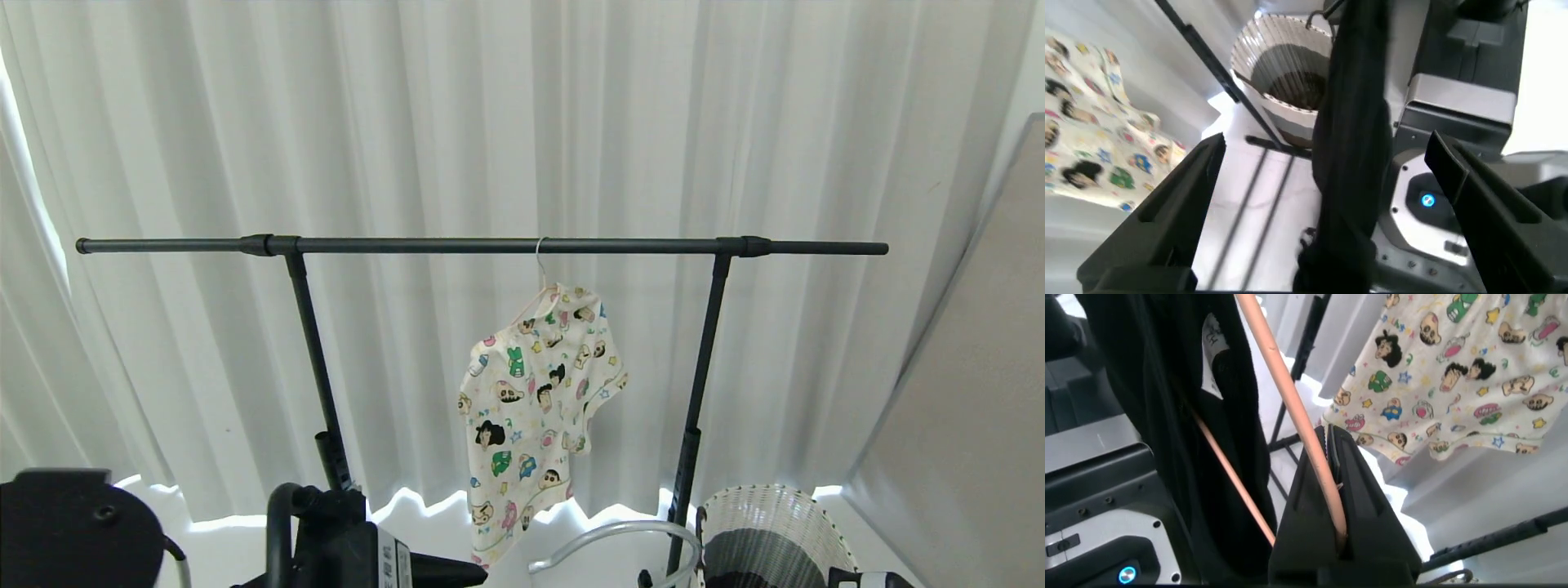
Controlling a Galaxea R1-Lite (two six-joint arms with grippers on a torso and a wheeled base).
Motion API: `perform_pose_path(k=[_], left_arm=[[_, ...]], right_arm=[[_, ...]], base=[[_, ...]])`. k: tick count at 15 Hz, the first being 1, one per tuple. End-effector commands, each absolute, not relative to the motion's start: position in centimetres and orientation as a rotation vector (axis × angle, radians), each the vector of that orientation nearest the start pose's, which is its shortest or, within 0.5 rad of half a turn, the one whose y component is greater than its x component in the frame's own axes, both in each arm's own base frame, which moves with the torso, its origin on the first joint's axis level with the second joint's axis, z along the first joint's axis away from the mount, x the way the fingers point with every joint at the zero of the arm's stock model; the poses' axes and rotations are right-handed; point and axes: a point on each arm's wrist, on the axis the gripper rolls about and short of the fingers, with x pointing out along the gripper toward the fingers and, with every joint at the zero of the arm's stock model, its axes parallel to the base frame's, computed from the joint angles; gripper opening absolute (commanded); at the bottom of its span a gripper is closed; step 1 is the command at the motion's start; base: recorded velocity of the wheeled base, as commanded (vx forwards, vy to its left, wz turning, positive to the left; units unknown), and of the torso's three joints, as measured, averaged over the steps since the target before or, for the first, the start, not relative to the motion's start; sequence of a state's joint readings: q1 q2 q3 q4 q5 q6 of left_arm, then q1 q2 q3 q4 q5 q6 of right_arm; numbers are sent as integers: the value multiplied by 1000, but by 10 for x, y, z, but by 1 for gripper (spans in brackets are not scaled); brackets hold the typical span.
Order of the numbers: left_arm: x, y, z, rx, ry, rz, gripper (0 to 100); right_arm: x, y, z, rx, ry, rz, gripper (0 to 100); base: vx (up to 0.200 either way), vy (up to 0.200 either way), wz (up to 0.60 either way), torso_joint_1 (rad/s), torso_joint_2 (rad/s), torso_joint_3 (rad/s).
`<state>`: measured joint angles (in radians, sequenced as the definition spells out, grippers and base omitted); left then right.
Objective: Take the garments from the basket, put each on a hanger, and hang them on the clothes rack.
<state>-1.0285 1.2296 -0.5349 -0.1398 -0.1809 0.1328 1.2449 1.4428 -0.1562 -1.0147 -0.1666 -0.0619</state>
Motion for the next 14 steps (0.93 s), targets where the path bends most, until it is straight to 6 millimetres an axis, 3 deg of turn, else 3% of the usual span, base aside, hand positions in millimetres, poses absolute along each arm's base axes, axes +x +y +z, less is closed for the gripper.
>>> perform_pose_path(k=[1, 5, 6, 14], left_arm=[[85, -149, 169, 356, 497, -1206, 100], [83, -146, 163, 372, 517, -1206, 100], [83, -146, 163, 372, 517, -1205, 0], [85, -147, 160, 398, 516, -1195, 0]], right_arm=[[61, 171, 124, -244, 178, 1081, 0], [62, 172, 125, -239, 170, 1081, 0], [62, 172, 125, -237, 168, 1081, 0], [62, 172, 127, -227, 156, 1082, 0]], base=[[0, 0, 0, 0, 0, 0], [0, 0, 0, 0, 0, 0], [0, 0, 0, 0, 0, 0], [0, 0, 0, 0, 0, 0]])
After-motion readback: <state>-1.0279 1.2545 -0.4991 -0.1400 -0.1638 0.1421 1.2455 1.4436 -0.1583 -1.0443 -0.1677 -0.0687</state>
